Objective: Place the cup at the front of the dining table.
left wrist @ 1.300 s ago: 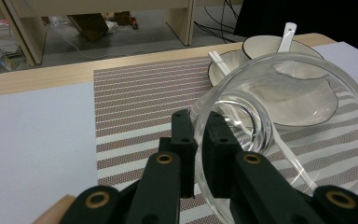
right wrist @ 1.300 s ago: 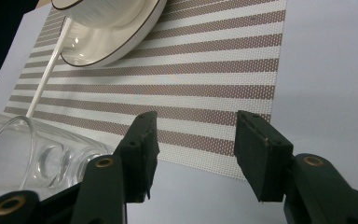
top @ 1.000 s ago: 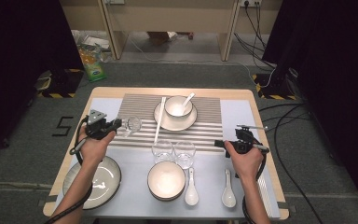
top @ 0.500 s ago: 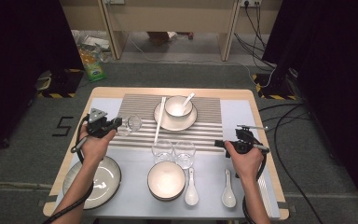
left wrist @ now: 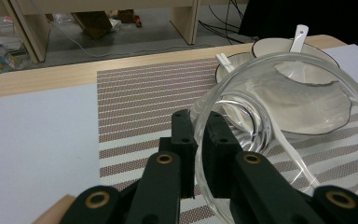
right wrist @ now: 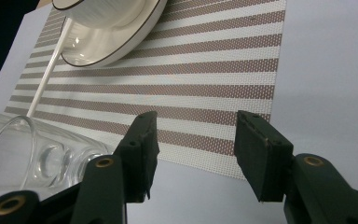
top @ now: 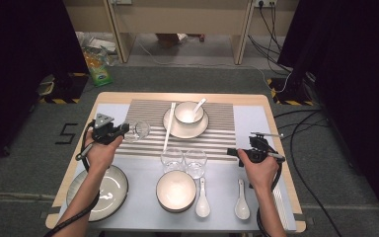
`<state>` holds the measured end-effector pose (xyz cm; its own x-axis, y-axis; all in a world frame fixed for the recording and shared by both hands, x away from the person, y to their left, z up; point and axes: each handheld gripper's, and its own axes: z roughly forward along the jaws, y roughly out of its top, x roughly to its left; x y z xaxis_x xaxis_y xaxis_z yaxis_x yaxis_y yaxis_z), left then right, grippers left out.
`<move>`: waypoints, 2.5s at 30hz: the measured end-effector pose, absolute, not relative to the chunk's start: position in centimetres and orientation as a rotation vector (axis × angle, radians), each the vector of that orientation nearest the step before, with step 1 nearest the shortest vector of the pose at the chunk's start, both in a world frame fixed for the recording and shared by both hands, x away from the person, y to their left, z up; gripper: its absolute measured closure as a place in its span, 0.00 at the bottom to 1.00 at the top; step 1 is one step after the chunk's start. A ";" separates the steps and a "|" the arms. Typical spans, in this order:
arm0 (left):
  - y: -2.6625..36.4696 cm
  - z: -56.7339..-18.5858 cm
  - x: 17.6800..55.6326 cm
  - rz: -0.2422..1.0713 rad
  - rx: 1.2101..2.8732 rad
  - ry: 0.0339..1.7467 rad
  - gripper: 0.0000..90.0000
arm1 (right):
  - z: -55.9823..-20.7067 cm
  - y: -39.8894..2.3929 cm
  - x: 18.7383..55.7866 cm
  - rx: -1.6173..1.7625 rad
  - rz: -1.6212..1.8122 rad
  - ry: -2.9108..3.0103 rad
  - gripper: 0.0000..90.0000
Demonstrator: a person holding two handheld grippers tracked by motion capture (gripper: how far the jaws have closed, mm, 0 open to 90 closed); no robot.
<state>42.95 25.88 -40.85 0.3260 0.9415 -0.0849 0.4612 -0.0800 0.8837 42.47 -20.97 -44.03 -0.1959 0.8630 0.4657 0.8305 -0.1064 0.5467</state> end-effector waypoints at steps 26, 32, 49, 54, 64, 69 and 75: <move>25.7 -40.6 44.0 0.680 1.692 1.284 0.93 | -44.1 -21.1 42.5 1.965 1.212 2.071 0.55; 25.6 -40.5 44.3 0.679 1.692 1.286 0.93 | -44.1 -21.1 42.5 1.967 1.212 2.072 0.55; 25.8 -40.9 44.9 0.674 1.691 1.307 0.93 | -44.0 -21.1 42.5 1.965 1.212 2.071 0.55; 25.9 -41.0 45.0 0.674 1.689 1.312 0.93 | -44.1 -21.2 42.5 1.963 1.212 2.072 0.55; 25.9 -41.0 45.3 0.676 1.689 1.316 0.93 | -44.0 -21.2 42.5 1.964 1.212 2.070 0.55; 25.9 -40.9 45.5 0.676 1.685 1.320 0.93 | -44.1 -21.2 42.5 1.964 1.213 2.071 0.55; 25.9 -40.9 45.7 0.675 1.685 1.324 0.93 | -44.0 -21.2 42.5 1.968 1.213 2.069 0.55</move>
<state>45.69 25.92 -40.94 0.2890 0.9528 -0.0931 0.4841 -0.0615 0.8729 42.50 -21.17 -44.04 -0.1949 0.8609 0.4700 0.8305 -0.1101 0.5460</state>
